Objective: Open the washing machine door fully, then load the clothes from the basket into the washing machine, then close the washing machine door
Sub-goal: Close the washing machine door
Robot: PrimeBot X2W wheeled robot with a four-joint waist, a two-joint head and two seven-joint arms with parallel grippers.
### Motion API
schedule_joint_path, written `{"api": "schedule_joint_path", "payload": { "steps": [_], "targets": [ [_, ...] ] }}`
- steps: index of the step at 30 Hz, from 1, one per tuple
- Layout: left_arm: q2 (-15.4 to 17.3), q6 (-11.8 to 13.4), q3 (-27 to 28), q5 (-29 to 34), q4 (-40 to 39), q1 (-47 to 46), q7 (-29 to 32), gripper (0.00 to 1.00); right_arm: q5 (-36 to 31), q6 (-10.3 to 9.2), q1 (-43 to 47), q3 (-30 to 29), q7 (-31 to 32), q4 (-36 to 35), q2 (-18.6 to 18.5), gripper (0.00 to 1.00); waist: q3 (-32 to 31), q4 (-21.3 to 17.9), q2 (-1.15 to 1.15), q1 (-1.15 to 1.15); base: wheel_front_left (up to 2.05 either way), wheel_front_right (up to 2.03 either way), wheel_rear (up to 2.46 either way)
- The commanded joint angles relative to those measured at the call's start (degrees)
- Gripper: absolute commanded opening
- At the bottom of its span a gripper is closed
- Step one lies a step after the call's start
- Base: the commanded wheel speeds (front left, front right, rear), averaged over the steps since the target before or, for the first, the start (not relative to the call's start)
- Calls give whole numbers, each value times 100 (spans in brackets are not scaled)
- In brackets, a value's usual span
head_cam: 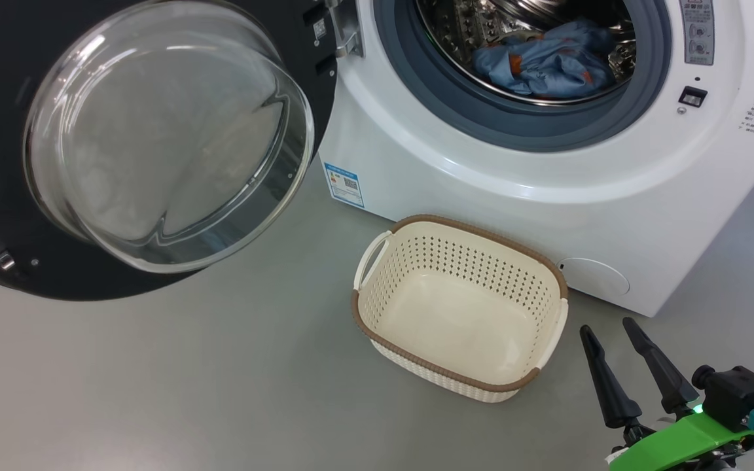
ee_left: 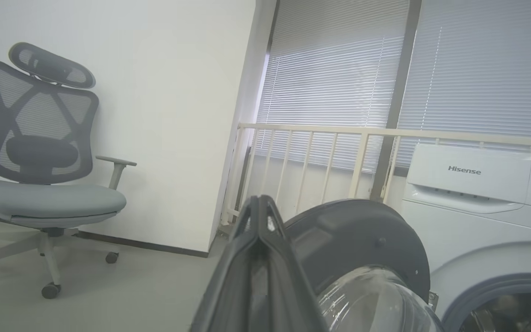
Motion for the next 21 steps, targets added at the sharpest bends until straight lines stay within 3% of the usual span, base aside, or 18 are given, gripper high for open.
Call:
{"api": "schedule_joint_path", "payload": {
  "steps": [1,9,15,21],
  "targets": [
    [510,-9,149,-135,29,-404,-29,0,-96,7,13,59,-28,-178,-7,100,49,-6,0,0,0,0,0],
    [1585,-9,-218,-1636,1523,-1656,181,0,-149,7,-19,30,-28,-242,-21,100,281,-126,0,0,0,0,0],
    [2113,-9,-555,-3055,2744,-2547,1462,0,-167,7,-117,69,-28,-261,-88,100,455,-224,0,0,0,0,0],
    [2474,-9,-752,-3842,3791,-3106,2638,0,-185,7,-236,129,-28,-282,-179,100,645,-324,0,0,0,0,0]
  ]
}}
